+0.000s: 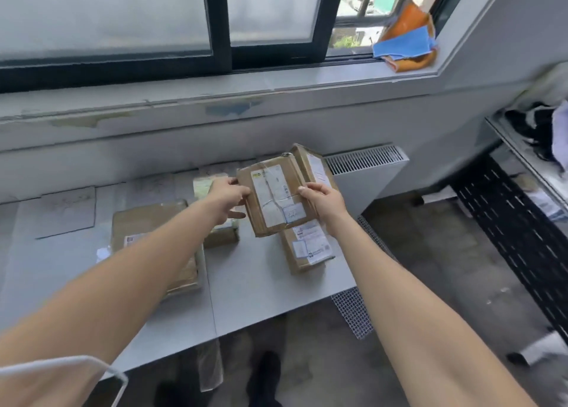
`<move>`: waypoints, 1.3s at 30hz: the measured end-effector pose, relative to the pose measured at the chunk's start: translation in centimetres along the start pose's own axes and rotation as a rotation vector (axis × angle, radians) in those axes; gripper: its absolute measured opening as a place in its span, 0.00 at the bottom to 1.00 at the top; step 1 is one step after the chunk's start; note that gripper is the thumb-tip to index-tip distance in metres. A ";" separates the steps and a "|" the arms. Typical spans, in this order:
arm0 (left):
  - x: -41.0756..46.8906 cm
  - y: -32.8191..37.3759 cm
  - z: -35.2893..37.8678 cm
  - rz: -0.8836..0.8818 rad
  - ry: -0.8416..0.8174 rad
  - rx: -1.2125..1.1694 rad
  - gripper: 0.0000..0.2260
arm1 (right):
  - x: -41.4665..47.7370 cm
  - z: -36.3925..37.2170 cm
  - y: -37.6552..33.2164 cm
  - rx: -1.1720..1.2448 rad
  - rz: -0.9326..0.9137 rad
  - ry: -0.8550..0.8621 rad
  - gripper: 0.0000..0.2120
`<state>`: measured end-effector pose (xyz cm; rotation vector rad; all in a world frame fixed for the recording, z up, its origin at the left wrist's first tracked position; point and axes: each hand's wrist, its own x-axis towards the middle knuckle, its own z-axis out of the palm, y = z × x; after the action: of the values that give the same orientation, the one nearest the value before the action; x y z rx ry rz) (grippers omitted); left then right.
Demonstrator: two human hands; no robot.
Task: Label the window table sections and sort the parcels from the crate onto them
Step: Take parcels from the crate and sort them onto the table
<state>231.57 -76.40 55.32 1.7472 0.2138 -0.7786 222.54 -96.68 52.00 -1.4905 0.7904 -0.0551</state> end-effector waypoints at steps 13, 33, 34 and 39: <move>-1.4 -3.6 9.4 -0.213 -0.164 0.261 0.09 | -1.2 -10.5 5.0 -0.140 0.209 -0.060 0.14; 1.0 -5.2 10.7 -0.177 -0.095 0.293 0.07 | 1.4 -9.0 7.3 -0.256 0.263 0.050 0.15; 1.1 -5.1 10.5 -0.175 -0.089 0.286 0.08 | 1.5 -8.9 7.1 -0.261 0.258 0.057 0.17; 1.5 -3.1 8.7 0.043 0.109 0.425 0.07 | 1.5 -7.4 3.5 -0.416 0.008 0.163 0.21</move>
<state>227.77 -83.68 50.87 2.1911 0.0862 -0.7341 218.46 -103.30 49.06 -1.8928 0.9807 -0.0061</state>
